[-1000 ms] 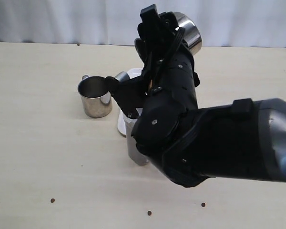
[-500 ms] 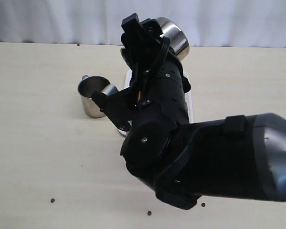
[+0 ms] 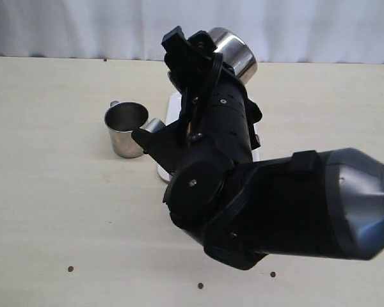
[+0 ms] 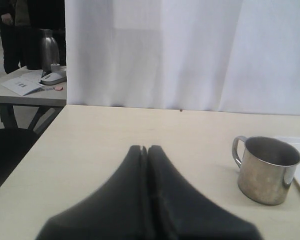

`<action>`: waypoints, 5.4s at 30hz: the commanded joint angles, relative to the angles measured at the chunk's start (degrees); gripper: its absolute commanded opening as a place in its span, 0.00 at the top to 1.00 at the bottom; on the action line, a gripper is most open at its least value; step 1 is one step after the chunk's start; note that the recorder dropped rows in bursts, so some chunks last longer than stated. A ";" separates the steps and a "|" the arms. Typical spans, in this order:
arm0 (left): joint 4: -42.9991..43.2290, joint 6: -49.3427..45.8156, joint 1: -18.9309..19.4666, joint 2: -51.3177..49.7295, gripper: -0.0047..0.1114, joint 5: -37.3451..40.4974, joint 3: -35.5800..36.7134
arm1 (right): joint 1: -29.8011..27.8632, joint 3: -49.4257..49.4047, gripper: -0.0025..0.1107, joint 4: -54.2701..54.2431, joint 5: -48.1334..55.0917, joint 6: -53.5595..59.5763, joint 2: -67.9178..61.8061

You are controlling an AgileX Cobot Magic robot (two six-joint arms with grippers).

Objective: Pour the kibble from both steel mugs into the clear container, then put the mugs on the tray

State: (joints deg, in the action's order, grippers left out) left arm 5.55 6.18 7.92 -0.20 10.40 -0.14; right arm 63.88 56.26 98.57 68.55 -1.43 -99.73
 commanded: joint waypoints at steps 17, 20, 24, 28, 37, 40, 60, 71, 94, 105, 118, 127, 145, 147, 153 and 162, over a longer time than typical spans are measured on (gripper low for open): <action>-0.32 0.03 -0.29 0.20 0.96 -0.47 0.14 | -0.35 0.05 0.94 1.38 1.41 4.50 3.94; -0.32 0.03 -0.29 0.20 0.96 -0.47 0.14 | -0.35 0.05 0.94 1.38 1.41 5.91 3.94; -0.32 0.03 -0.29 0.20 0.96 -0.47 0.14 | -0.35 0.05 0.94 1.38 1.41 8.77 3.94; -0.32 0.03 -0.29 0.20 0.96 -0.47 0.14 | -0.35 0.05 0.94 1.38 1.41 9.78 3.94; -0.32 0.03 -0.29 0.20 0.96 -0.47 0.14 | -0.35 0.05 0.94 1.38 1.41 13.06 3.94; -0.32 0.03 -0.29 0.20 0.96 -0.47 0.14 | -0.35 0.05 0.94 1.38 1.41 13.72 3.94; -0.32 0.03 -0.29 0.20 0.96 -0.47 0.14 | -1.89 0.99 0.94 -11.40 1.41 12.21 6.76; -0.32 0.03 -0.29 0.20 0.96 -0.47 0.14 | -11.27 0.99 0.94 -32.34 -11.05 8.24 22.16; -0.32 0.03 -0.29 0.20 0.96 -0.47 0.14 | -48.55 0.99 0.94 -96.91 -47.12 7.98 0.96; -0.32 0.03 -0.29 0.20 0.96 -0.47 0.14 | -49.21 0.99 0.94 -99.89 -60.89 5.01 -7.69; -0.32 0.03 -0.29 0.20 0.96 -0.47 0.14 | -49.05 0.99 0.94 -102.25 -71.35 4.81 -12.39; -0.32 0.03 -0.29 0.20 0.96 -0.47 0.14 | -49.05 1.88 0.94 -102.41 -80.58 3.70 -13.80; -0.32 0.03 -0.29 0.20 0.96 -0.47 0.14 | -46.78 11.57 0.94 -102.41 -76.04 3.59 -20.53; -0.32 0.03 -0.29 0.20 0.96 -0.47 0.14 | -45.83 12.57 0.94 -102.41 -75.96 3.59 -21.04; -0.32 0.03 -0.29 0.20 0.96 -0.47 0.14 | -45.04 14.74 0.94 -102.41 -74.89 3.34 -21.67; -0.32 0.03 -0.29 0.20 0.96 -0.47 0.14 | -45.04 14.96 0.94 -102.41 -74.69 2.13 -22.48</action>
State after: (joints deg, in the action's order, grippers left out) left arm 5.55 6.18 7.92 -0.20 10.40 -0.14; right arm 18.76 70.85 -3.62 -5.36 1.52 -121.87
